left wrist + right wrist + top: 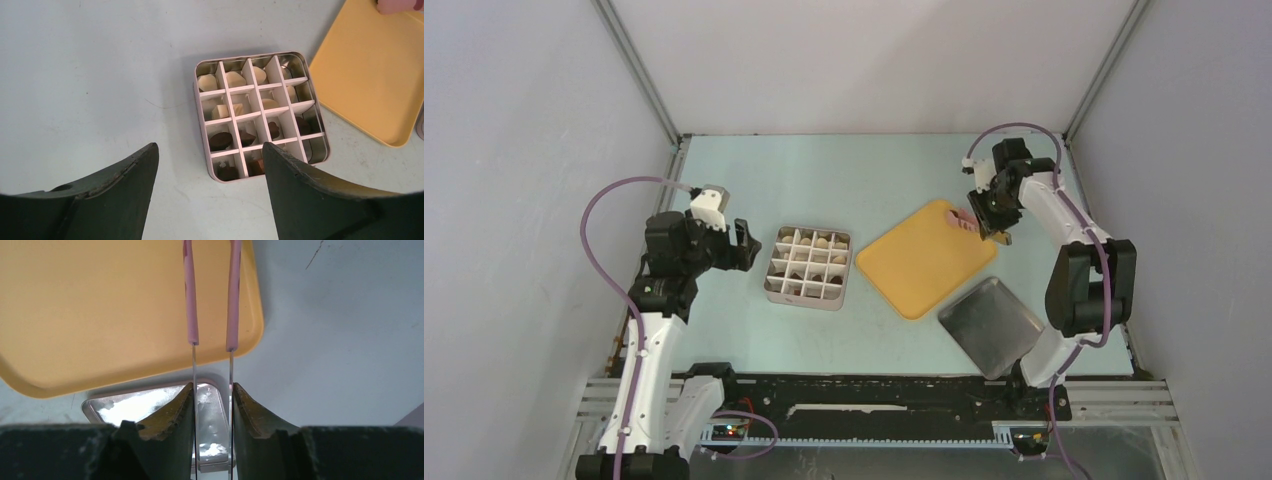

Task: Pack the chocolate

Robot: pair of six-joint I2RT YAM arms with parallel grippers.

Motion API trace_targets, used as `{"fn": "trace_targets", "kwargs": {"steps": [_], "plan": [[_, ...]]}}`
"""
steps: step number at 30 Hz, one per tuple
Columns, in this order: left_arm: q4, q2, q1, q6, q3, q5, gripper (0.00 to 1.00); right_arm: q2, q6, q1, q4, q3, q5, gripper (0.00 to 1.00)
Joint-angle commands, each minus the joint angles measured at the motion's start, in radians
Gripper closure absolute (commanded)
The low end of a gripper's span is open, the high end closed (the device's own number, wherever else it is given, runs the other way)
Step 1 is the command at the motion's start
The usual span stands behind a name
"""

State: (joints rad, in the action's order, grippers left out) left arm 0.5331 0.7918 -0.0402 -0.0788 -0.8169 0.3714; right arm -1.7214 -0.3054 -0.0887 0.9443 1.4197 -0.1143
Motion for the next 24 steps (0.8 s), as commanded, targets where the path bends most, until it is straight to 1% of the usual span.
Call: {"fn": "trace_targets", "kwargs": {"steps": [1,6,11,13,16,21,24], "plan": [[-0.035,-0.008,-0.008,-0.004,0.031,0.022,0.2,-0.032,0.023,0.006,-0.042,0.048,0.019,0.67],[-0.034,-0.008,-0.009,-0.006,0.032,0.022,0.2,-0.08,0.028,0.005,-0.042,0.093,0.006,0.68],[-0.032,-0.009,-0.01,-0.006,0.032,0.022,0.2,-0.1,0.028,0.003,-0.032,0.121,-0.018,0.8],[-0.03,-0.009,-0.011,-0.006,0.032,0.022,0.2,-0.071,0.026,-0.003,-0.025,0.108,-0.029,0.83],[-0.034,-0.009,-0.013,-0.006,0.036,0.024,0.2,0.012,0.007,-0.018,-0.031,0.061,-0.048,0.85],[-0.038,0.001,-0.013,-0.002,0.044,0.032,0.2,0.17,-0.049,-0.062,0.008,0.0,-0.189,0.85],[-0.042,0.006,-0.012,0.002,0.047,0.036,0.19,0.223,-0.078,-0.131,0.058,-0.01,-0.279,0.84]]}}
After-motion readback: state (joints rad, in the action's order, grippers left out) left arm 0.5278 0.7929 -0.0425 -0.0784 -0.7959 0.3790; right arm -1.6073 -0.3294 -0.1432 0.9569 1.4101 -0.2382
